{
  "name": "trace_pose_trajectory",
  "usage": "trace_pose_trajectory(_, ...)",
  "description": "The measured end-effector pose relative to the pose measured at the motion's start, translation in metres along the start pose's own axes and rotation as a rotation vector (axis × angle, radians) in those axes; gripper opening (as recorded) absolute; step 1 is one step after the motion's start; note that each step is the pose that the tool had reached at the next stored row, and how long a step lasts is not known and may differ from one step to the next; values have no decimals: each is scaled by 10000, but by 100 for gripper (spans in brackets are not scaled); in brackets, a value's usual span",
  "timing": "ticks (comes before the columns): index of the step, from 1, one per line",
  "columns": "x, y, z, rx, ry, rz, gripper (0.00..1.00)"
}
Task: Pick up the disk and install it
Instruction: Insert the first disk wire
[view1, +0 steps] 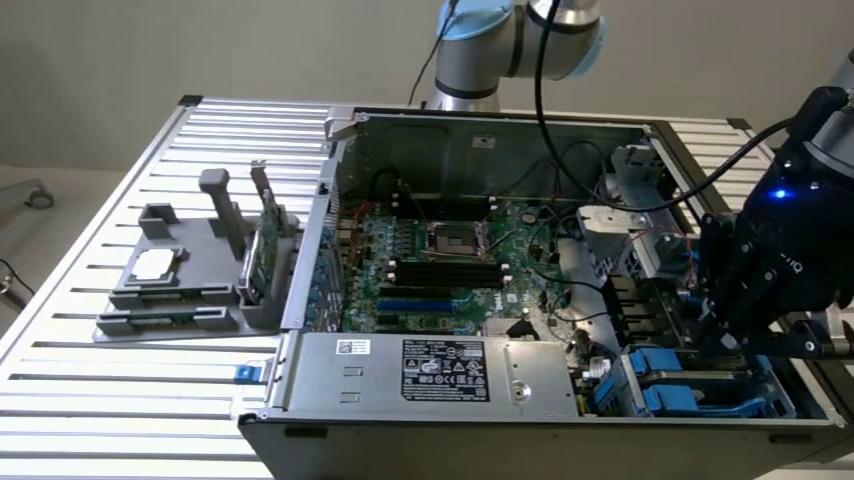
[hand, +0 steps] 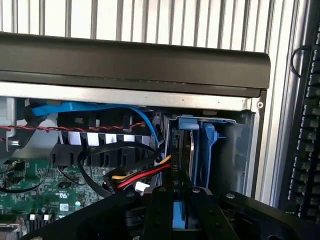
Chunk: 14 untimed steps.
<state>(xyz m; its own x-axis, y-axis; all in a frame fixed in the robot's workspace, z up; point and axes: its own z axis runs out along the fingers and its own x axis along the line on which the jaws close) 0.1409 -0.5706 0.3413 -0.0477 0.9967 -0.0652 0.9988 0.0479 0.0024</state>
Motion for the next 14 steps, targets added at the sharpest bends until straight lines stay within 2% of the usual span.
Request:
trace_pose_trajectory(2, 11, 9, 0, 7, -30, 67, 17)
trace_pose_trajectory(14, 26, 53, 7, 73, -74, 985, 17)
